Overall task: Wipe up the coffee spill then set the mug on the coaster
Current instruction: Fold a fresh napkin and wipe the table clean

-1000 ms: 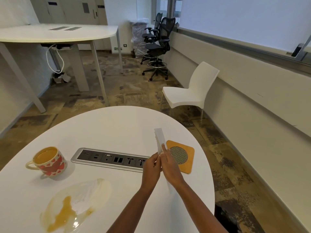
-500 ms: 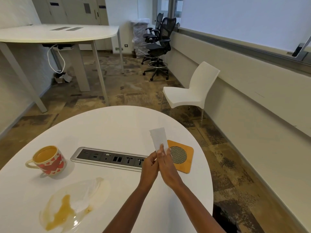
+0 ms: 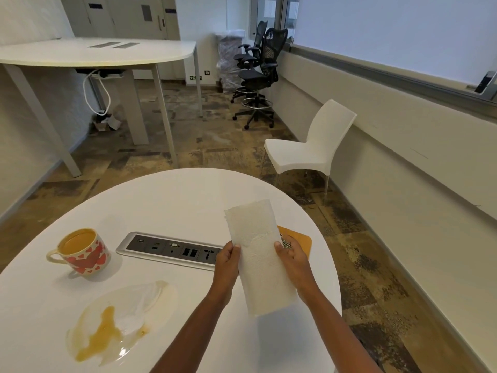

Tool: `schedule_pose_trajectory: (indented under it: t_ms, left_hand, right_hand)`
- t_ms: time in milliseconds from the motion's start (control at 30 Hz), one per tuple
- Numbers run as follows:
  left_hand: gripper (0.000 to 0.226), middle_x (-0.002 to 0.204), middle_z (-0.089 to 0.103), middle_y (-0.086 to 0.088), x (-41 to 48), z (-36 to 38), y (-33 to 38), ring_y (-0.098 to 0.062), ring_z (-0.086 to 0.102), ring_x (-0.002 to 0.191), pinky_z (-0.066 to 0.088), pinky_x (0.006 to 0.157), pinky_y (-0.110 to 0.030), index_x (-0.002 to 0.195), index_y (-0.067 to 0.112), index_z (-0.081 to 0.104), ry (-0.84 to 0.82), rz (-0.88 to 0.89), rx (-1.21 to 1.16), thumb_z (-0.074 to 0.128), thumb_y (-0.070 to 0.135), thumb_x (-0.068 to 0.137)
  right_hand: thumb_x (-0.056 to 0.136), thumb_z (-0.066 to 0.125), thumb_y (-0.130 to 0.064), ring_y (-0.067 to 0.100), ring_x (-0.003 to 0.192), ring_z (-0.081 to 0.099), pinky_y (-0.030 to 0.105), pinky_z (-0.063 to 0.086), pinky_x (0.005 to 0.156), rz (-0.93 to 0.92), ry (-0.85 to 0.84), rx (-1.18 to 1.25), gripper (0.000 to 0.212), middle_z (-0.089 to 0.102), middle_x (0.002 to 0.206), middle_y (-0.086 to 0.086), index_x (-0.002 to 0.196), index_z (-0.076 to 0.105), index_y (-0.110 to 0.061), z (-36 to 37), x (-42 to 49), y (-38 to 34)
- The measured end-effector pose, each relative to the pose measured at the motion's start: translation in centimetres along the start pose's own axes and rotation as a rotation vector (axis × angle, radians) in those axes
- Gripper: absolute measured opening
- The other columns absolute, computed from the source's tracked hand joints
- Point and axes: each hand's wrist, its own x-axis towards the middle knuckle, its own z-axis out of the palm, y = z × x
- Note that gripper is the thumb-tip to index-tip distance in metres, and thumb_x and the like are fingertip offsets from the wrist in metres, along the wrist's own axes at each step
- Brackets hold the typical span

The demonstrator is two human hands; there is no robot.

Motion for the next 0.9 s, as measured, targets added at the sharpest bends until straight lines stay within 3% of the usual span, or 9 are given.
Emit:
schedule_pose_trajectory:
  t_ms: [67,133,300,500,567,700,900]
  left_hand:
    - [0.026,0.092,0.061,0.002,-0.2,0.1,-0.3,-0.015,0.056,0.089,0.047,0.084,-0.034,0.088,0.024,0.057,0.011,-0.007,0.006,0.033,0.017,0.097]
    - [0.026,0.092,0.06,0.002,-0.5,0.4,-0.5,-0.013,0.056,0.087,0.047,0.079,-0.029,0.089,0.023,0.056,0.024,-0.012,0.006,0.031,0.022,0.098]
    - [0.026,0.089,0.06,0.002,-1.1,0.9,-0.5,-0.011,0.057,0.081,0.047,0.066,-0.023,0.091,0.021,0.054,0.036,-0.027,-0.023,0.03,0.028,0.097]
    - [0.016,0.097,0.064,-0.001,-1.6,0.5,-0.5,-0.016,0.062,0.085,0.051,0.066,-0.025,0.105,0.017,0.055,0.021,-0.029,0.009,0.045,0.019,0.093]
    - [0.016,0.094,0.064,-0.001,-1.7,0.2,-0.5,-0.015,0.062,0.082,0.051,0.062,-0.022,0.105,0.014,0.056,0.029,-0.039,0.022,0.045,0.014,0.093]
    - [0.017,0.094,0.064,-0.005,-1.9,-0.2,-0.6,-0.016,0.061,0.079,0.051,0.059,-0.02,0.102,0.011,0.058,0.021,-0.054,0.017,0.043,0.013,0.093]
    - [0.022,0.095,0.066,-0.003,-2.9,-0.4,-1.0,-0.015,0.064,0.081,0.053,0.057,-0.017,0.11,0.009,0.057,-0.034,-0.079,0.02,0.051,0.015,0.09]
  right_hand:
    - [0.093,0.044,-0.038,0.022,0.1,0.058,0.03,0.05,0.077,-0.018,0.038,-0.018,0.047,0.056,0.121,0.007,0.136,0.034,-0.023,0.4,-0.2,0.2]
    - [0.093,0.044,-0.039,0.023,0.102,0.059,0.034,0.05,0.082,-0.04,0.087,-0.047,0.046,0.056,0.123,0.009,0.134,0.036,-0.021,1.0,-0.3,0.5]
    - [0.093,0.045,-0.035,0.014,0.096,0.053,0.017,0.041,0.067,-0.103,0.149,-0.101,0.046,0.052,0.116,0.001,0.135,0.036,-0.019,2.0,-1.0,0.8]
    - [0.088,0.056,-0.032,0.021,0.113,0.053,0.028,0.045,0.086,-0.155,0.186,-0.127,0.052,0.051,0.129,0.005,0.134,0.037,-0.019,2.6,-1.6,1.9]
    - [0.086,0.06,-0.03,0.019,0.11,0.053,0.029,0.047,0.087,-0.149,0.175,-0.101,0.053,0.052,0.127,0.005,0.133,0.038,-0.018,2.4,-1.8,1.9]
    - [0.084,0.064,-0.022,0.014,0.097,0.052,0.017,0.044,0.073,-0.159,0.13,-0.016,0.049,0.049,0.111,-0.002,0.126,0.04,-0.02,2.0,-2.4,1.6]
    - [0.086,0.06,-0.024,0.015,0.1,0.051,0.025,0.044,0.08,-0.165,0.14,-0.022,0.05,0.048,0.111,-0.001,0.13,0.038,-0.014,2.5,-3.2,1.6]
